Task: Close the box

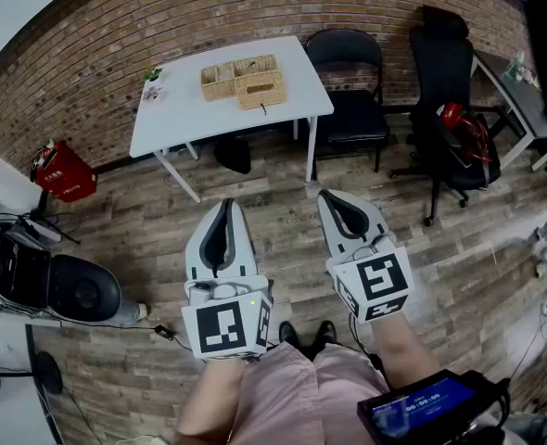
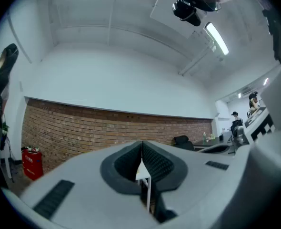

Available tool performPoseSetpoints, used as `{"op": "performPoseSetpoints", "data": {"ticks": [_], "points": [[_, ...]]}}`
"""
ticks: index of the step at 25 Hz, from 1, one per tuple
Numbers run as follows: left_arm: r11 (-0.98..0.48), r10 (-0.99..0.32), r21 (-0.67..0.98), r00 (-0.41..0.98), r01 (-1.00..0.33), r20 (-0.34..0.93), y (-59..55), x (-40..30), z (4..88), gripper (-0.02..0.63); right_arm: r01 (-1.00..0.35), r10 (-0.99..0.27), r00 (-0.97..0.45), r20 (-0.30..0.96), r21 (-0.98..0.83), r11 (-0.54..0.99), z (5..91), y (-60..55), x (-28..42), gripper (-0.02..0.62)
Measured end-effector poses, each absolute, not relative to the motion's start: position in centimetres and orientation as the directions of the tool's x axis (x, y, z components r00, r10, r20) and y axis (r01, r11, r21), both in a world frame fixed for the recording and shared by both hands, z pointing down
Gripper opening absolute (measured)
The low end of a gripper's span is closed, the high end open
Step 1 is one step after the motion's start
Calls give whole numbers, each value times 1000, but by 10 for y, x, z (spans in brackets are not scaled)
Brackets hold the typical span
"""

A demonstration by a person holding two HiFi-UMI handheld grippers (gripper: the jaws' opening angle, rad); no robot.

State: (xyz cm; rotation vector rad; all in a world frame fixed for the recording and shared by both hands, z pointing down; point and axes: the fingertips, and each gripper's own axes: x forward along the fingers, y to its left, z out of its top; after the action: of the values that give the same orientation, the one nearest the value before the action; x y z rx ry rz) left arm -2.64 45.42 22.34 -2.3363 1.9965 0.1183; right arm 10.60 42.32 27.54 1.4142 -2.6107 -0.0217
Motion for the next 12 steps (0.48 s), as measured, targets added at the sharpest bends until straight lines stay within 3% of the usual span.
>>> {"op": "performPoseSetpoints", "data": {"ticks": [12], "points": [[-178,-980,1,177,-984,-96,444,-41,228,14,-841,-843,-521,132,87,533,277,412,92,-2]]}}
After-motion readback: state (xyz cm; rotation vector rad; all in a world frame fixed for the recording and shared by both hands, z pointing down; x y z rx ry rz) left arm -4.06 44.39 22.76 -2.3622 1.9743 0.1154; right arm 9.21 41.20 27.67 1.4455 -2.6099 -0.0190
